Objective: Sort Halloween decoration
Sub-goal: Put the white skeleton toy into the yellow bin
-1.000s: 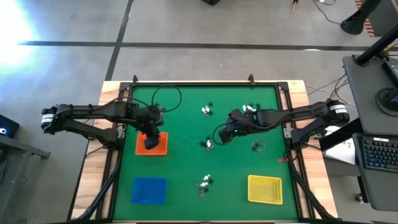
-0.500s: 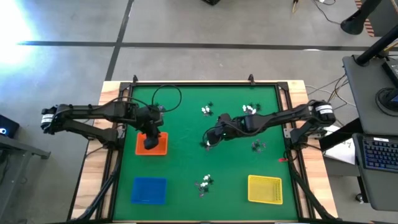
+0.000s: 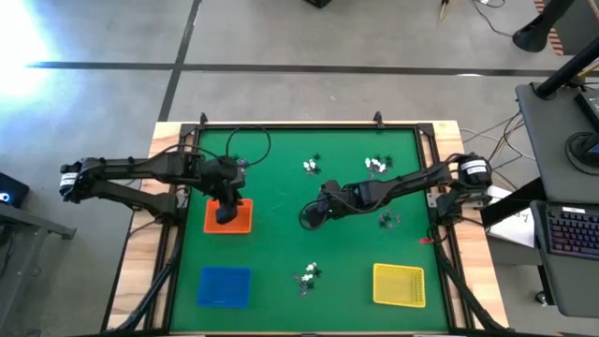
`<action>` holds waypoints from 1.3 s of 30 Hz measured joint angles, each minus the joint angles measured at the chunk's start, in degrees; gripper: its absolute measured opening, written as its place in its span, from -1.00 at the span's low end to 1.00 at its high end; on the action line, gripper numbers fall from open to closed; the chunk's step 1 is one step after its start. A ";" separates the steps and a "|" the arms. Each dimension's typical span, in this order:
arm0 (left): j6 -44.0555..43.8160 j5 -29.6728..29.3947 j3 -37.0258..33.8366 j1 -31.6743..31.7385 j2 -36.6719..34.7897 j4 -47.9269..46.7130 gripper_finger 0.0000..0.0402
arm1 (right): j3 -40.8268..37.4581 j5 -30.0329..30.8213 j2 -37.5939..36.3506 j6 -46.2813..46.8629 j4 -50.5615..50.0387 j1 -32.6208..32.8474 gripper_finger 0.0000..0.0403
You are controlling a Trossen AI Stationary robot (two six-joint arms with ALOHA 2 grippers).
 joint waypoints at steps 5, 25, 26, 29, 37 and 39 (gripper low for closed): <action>0.00 -0.02 0.00 0.00 -0.05 0.08 -0.63 | 0.00 0.17 2.17 -1.12 5.12 -0.01 -0.48; -0.02 0.00 0.00 0.00 -0.02 0.60 -0.63 | 0.00 0.53 7.58 -0.08 6.55 -0.19 -0.48; -0.03 0.00 0.00 0.00 -0.02 0.73 -0.62 | 0.00 0.55 7.79 -0.06 6.64 -0.25 -0.48; -0.02 0.00 0.00 0.00 0.00 0.78 -0.62 | 0.01 0.66 8.55 0.27 6.40 -0.25 -0.48; -0.02 0.01 0.00 0.00 0.00 0.89 -0.62 | 0.14 1.76 10.22 1.29 6.69 -0.43 -0.48; -0.02 0.02 0.00 0.00 0.00 0.90 -0.62 | 0.15 1.73 10.31 1.28 6.62 -0.53 -0.48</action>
